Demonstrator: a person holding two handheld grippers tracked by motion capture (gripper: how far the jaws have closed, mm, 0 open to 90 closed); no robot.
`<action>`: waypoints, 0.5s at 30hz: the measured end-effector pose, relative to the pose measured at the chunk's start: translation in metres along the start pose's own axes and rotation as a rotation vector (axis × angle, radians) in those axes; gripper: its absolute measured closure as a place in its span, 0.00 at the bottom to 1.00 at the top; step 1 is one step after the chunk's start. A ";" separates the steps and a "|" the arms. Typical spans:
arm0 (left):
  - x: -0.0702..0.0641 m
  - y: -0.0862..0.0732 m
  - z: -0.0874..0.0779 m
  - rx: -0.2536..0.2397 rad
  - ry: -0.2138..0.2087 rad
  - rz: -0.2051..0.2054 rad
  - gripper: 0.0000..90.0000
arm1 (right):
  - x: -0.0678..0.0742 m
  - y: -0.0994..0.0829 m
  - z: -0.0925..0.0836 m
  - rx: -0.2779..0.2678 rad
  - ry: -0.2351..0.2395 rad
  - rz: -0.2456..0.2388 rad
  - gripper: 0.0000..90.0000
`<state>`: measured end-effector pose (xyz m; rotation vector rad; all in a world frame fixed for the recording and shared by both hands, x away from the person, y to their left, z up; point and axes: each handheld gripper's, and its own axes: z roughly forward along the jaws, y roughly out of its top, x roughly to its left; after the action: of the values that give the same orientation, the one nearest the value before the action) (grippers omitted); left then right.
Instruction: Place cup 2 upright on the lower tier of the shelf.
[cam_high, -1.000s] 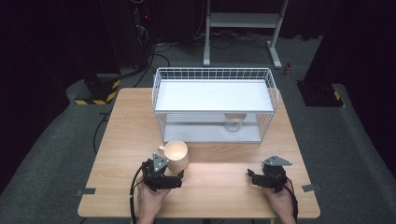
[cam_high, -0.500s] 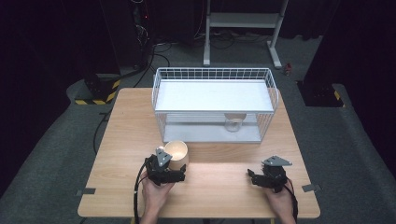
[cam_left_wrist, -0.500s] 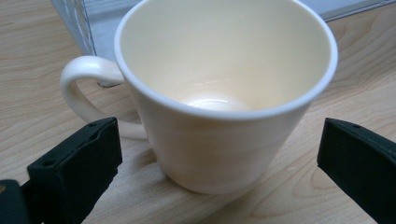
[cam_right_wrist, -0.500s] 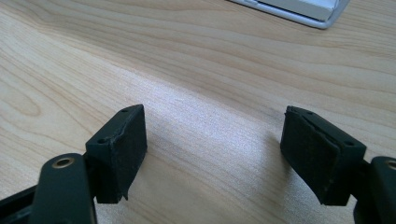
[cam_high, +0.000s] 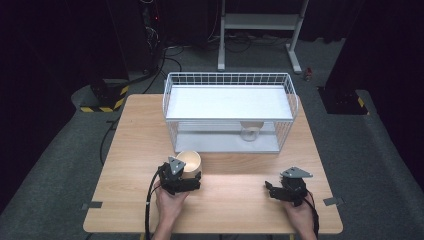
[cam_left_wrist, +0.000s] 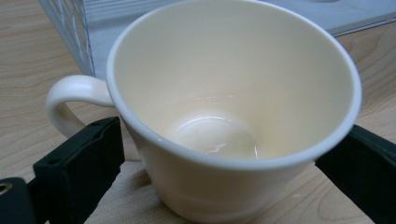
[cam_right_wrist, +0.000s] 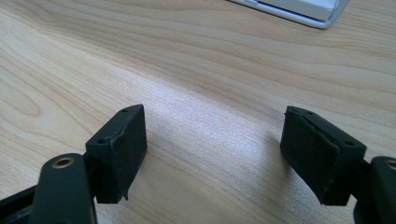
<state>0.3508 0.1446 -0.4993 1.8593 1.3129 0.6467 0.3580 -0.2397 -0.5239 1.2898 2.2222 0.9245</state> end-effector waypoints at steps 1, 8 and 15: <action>0.000 0.000 0.001 -0.002 0.002 -0.006 0.03 | 0.000 0.000 0.000 0.000 0.000 0.000 0.25; -0.001 0.001 0.004 -0.012 0.005 -0.014 0.05 | 0.000 0.000 0.000 0.000 0.000 0.000 0.25; -0.002 0.002 0.008 -0.012 0.006 -0.013 0.07 | 0.000 0.000 0.000 0.000 0.000 0.000 0.25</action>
<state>0.3571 0.1401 -0.5026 1.8389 1.3208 0.6523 0.3580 -0.2397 -0.5239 1.2897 2.2220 0.9247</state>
